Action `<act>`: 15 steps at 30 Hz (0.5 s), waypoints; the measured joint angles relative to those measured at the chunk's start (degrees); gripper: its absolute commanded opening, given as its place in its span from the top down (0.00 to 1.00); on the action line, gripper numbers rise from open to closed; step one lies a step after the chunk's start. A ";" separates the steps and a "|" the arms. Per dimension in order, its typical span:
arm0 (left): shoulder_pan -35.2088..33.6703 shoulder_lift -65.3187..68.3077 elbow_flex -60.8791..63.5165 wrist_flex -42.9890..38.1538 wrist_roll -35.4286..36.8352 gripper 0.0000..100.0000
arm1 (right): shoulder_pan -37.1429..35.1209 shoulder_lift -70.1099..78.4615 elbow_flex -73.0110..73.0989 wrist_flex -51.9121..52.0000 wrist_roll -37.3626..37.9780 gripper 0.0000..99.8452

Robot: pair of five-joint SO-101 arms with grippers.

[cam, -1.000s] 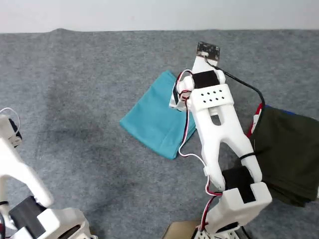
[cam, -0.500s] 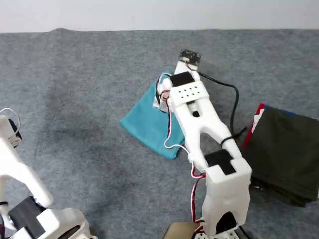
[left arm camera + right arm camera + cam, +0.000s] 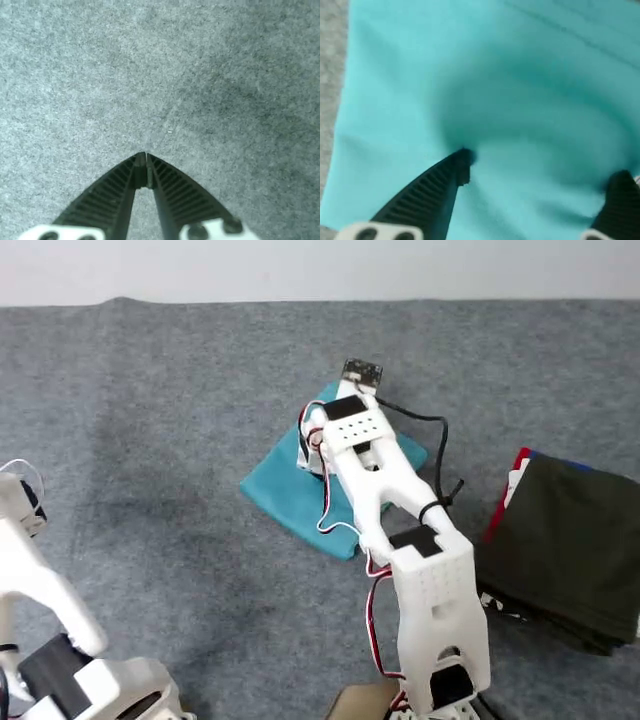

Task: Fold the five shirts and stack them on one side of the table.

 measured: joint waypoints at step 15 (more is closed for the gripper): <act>0.00 0.00 0.00 0.00 0.00 1.00 | 1.41 2.64 -3.43 -0.70 0.09 0.99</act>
